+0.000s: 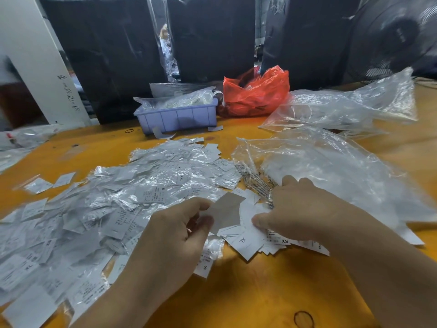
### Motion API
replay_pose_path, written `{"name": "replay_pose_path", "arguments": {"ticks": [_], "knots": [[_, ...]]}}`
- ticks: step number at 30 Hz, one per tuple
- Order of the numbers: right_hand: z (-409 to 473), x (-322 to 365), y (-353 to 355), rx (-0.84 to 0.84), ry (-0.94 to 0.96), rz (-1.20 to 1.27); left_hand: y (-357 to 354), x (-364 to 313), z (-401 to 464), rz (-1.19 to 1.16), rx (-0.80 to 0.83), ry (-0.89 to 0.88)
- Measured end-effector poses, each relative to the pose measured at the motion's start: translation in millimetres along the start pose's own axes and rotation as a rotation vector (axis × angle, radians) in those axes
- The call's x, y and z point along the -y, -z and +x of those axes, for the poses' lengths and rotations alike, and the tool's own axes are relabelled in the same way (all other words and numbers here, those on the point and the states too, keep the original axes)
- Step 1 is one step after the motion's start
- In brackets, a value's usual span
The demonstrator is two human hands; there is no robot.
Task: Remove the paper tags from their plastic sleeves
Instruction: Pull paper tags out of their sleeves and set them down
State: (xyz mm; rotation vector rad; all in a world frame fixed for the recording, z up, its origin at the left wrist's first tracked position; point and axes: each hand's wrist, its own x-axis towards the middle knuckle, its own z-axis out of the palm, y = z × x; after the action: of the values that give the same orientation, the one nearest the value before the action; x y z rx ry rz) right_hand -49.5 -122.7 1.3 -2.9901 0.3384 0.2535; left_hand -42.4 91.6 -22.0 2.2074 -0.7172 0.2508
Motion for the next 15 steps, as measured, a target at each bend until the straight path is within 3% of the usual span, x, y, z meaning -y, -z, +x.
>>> {"name": "replay_pose_path", "arguments": {"ticks": [7, 12, 15], "knots": [[-1.7, 1.3, 2.5, -0.059, -0.009, 0.039, -0.1, 1.5, 0.0, -0.014, -0.003, -0.002], [-4.9, 6.2, 13.9, -0.498, 0.009, 0.15, 2.0, 2.6, 1.2, -0.045, -0.021, 0.035], [-6.1, 8.1, 16.1, -0.506, 0.014, 0.161, 2.7, 4.2, 3.4, -0.056, -0.008, 0.083]]}}
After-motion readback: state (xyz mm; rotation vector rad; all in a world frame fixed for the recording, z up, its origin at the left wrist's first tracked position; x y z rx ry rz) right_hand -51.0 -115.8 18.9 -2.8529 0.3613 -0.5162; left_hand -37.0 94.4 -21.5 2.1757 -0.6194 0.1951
